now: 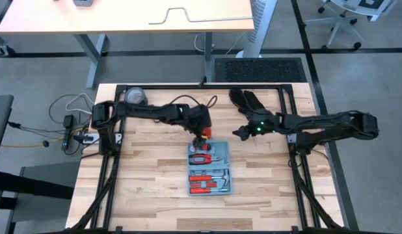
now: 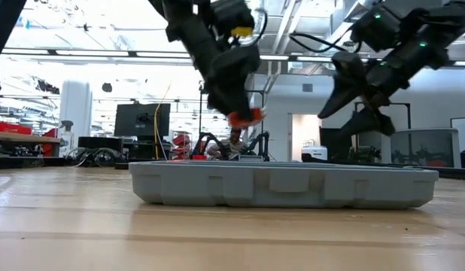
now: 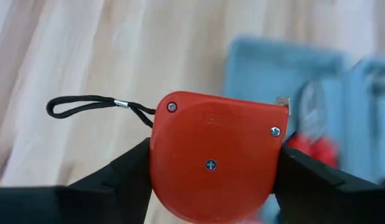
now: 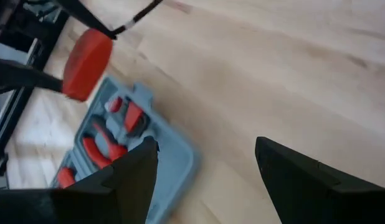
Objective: Prefit tool cases
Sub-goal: Put the orange measuring tape into the gray toolbox
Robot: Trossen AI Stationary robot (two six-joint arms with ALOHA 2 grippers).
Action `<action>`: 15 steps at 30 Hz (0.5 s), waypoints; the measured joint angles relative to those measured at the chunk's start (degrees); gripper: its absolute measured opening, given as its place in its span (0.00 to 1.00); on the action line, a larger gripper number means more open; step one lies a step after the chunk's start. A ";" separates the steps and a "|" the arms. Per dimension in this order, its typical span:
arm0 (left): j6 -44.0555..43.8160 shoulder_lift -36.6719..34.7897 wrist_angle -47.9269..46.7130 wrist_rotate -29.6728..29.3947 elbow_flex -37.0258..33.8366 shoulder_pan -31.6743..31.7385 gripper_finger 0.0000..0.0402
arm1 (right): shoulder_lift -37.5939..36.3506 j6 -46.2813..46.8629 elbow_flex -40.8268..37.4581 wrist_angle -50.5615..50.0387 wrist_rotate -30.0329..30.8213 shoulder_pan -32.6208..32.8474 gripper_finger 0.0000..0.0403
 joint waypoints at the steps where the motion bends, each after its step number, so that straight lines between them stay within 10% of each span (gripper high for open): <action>1: -1.38 0.00 1.25 -0.23 0.36 -0.84 0.64 | -1.12 0.44 -0.81 -0.16 0.07 0.42 0.68; 8: -8.65 0.72 10.87 -1.04 1.19 -5.56 0.64 | -6.13 3.60 -6.03 -0.37 1.42 4.89 0.68; 15: 8.25 1.07 9.84 4.53 1.13 -8.04 0.64 | -7.94 3.87 -7.29 -0.19 1.46 9.29 0.68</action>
